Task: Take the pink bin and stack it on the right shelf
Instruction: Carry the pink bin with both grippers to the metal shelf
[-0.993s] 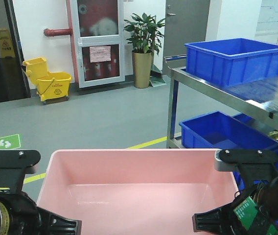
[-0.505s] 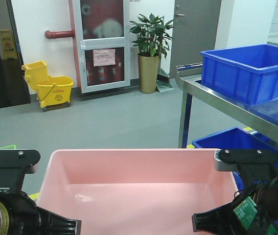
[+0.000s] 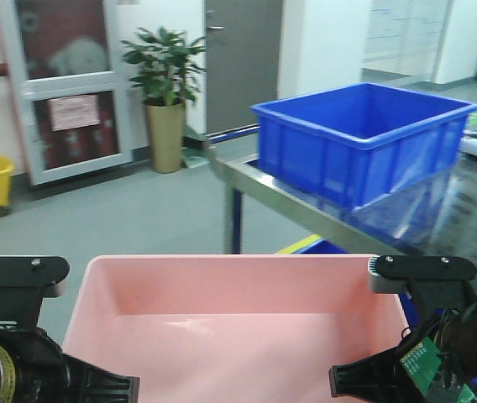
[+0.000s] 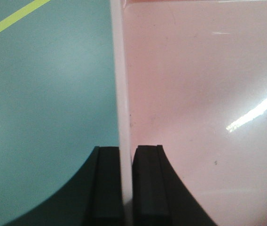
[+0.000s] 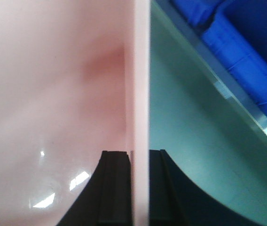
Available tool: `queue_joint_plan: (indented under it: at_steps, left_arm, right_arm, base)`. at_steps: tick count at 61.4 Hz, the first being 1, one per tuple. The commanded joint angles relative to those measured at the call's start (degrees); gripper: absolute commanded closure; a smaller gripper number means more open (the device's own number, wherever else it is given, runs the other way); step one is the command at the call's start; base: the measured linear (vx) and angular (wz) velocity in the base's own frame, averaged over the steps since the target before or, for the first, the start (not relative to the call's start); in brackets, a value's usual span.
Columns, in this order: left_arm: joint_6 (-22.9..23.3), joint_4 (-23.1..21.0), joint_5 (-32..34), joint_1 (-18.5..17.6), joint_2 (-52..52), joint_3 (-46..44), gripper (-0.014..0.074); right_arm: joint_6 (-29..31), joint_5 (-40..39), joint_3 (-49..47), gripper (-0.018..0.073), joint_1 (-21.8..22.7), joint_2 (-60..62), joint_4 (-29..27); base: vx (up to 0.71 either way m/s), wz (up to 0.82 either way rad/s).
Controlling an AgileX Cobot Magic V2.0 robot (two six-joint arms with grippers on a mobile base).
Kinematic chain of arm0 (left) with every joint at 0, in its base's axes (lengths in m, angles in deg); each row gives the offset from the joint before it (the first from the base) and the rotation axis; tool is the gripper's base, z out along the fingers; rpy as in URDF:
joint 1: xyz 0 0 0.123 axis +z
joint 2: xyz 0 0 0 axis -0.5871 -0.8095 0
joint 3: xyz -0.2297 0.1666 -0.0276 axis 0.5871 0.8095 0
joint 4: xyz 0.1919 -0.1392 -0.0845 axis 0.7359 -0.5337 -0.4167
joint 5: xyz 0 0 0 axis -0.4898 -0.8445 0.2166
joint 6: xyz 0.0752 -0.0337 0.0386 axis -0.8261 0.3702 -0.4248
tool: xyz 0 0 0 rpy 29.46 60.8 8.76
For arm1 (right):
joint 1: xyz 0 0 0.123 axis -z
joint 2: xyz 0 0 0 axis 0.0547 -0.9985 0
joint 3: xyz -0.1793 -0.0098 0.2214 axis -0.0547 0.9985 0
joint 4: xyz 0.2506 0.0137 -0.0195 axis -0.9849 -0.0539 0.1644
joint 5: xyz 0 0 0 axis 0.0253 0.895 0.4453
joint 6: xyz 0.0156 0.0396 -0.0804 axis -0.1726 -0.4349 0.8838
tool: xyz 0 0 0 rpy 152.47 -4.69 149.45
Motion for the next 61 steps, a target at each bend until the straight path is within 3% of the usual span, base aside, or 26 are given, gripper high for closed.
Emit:
queue_joint_plan:
  at_steps: [1, 61]
  left_arm:
    - [0.4, 2.1, 3.4, -0.5, 1.6, -1.7, 0.0523]
    - [0.4, 2.1, 3.4, -0.5, 1.6, -1.7, 0.0523]
  right_arm:
    - [0.5, -2.6, -1.7, 0.0485, 0.0, 1.6, 2.7]
    - [0.5, -2.6, -1.7, 0.0485, 0.0, 1.6, 2.7]
  base:
    - [0.33, -0.56]
    - [0.24, -0.61]
